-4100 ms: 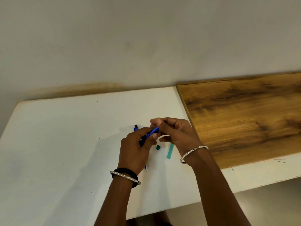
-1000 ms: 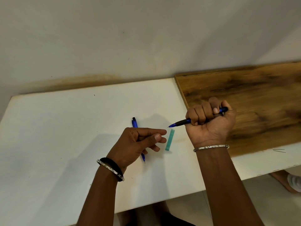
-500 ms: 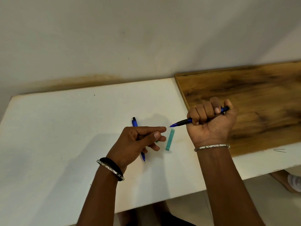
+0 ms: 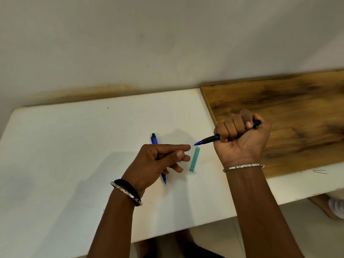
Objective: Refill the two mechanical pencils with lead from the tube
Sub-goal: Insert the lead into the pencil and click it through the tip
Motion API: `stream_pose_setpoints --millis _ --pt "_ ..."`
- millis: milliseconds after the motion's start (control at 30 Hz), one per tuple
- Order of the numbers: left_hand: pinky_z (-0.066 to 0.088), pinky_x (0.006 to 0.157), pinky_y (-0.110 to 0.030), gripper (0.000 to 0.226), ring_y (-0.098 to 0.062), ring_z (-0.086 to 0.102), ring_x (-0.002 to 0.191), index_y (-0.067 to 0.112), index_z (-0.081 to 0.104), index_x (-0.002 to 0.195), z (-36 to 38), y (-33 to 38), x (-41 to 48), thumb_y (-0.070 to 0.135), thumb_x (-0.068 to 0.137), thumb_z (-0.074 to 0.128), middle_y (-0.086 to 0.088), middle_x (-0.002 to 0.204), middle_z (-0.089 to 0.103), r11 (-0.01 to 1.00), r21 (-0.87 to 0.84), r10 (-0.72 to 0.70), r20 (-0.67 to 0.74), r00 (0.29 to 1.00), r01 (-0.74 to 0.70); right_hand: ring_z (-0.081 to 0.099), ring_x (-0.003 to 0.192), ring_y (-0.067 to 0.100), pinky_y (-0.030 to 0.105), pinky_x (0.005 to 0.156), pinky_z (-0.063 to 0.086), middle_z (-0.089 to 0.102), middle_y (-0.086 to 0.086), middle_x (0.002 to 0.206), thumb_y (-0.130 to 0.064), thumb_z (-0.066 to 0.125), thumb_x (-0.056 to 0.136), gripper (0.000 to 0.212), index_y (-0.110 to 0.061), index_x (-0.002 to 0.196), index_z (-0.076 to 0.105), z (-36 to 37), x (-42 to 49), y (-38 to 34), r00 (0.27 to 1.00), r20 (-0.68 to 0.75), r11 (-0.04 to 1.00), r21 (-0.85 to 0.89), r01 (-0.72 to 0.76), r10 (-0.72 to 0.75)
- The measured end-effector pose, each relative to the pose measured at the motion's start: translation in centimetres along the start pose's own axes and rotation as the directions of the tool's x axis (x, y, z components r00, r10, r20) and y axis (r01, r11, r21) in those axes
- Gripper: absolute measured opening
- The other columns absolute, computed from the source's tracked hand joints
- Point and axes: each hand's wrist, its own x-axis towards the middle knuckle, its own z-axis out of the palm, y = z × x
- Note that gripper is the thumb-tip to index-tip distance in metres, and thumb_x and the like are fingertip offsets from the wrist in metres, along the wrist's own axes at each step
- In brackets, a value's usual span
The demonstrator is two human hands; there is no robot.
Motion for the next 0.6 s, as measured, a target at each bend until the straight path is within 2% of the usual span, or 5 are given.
stream_pose_setpoints --millis 267,400,433,533,600 --pt "0.049 0.059 -0.014 0.026 -0.008 0.071 0.074 0.035 0.072 0.108 -0.01 -0.01 -0.03 0.039 0.085 0.061 0.006 0.097 0.077 1.0 -0.004 0.008 0.001 1.0 -0.008 0.006 0.035 0.011 0.015 0.038 0.014 0.011 -0.007 0.043 -0.035 0.023 0.092 0.049 -0.018 0.047 0.033 0.15 -0.13 0.13 0.999 -0.032 1.0 -0.008 0.0 0.0" --pt "0.049 0.059 -0.013 0.025 -0.009 0.071 0.075 0.034 0.072 0.108 0.07 -0.03 0.01 0.038 0.085 0.061 0.006 0.098 0.077 1.0 -0.008 0.009 0.01 1.0 -0.008 0.007 0.034 0.011 0.015 0.038 0.015 0.013 -0.006 0.04 -0.029 0.034 0.08 0.037 -0.018 0.045 0.035 0.28 -0.1 0.01 0.997 -0.076 0.998 -0.051 0.019 -0.023" --pt "0.049 0.059 -0.013 0.025 -0.009 0.071 0.075 0.034 0.072 0.108 0.08 -0.03 0.03 0.037 0.085 0.061 0.006 0.098 0.077 1.0 -0.01 0.009 0.012 1.0 -0.008 0.011 0.031 0.011 0.014 0.037 0.018 0.018 -0.006 0.036 -0.03 0.038 0.077 0.036 -0.018 0.043 0.038 0.34 -0.14 -0.03 0.994 -0.102 0.996 -0.079 0.033 -0.041" --pt "0.049 0.059 -0.013 0.025 -0.008 0.071 0.075 0.034 0.072 0.108 0.06 -0.03 0.07 0.038 0.085 0.061 0.006 0.098 0.077 1.0 -0.012 0.012 0.014 1.0 -0.012 0.043 0.028 0.008 0.016 0.038 0.04 0.047 -0.007 0.034 -0.037 0.051 0.062 0.034 -0.018 0.034 0.057 0.31 -0.4 -0.04 0.961 -0.232 0.958 -0.272 0.087 -0.153" --pt "0.049 0.059 -0.014 0.027 -0.008 0.071 0.075 0.035 0.072 0.108 0.05 -0.03 0.05 0.04 0.084 0.061 0.006 0.098 0.077 1.0 -0.011 0.015 0.017 1.0 -0.015 0.049 0.03 0.008 0.017 0.04 0.044 0.051 -0.008 0.035 -0.037 0.051 0.059 0.033 -0.02 0.033 0.06 0.46 -0.55 -0.02 0.947 -0.268 0.95 -0.298 0.093 -0.177"
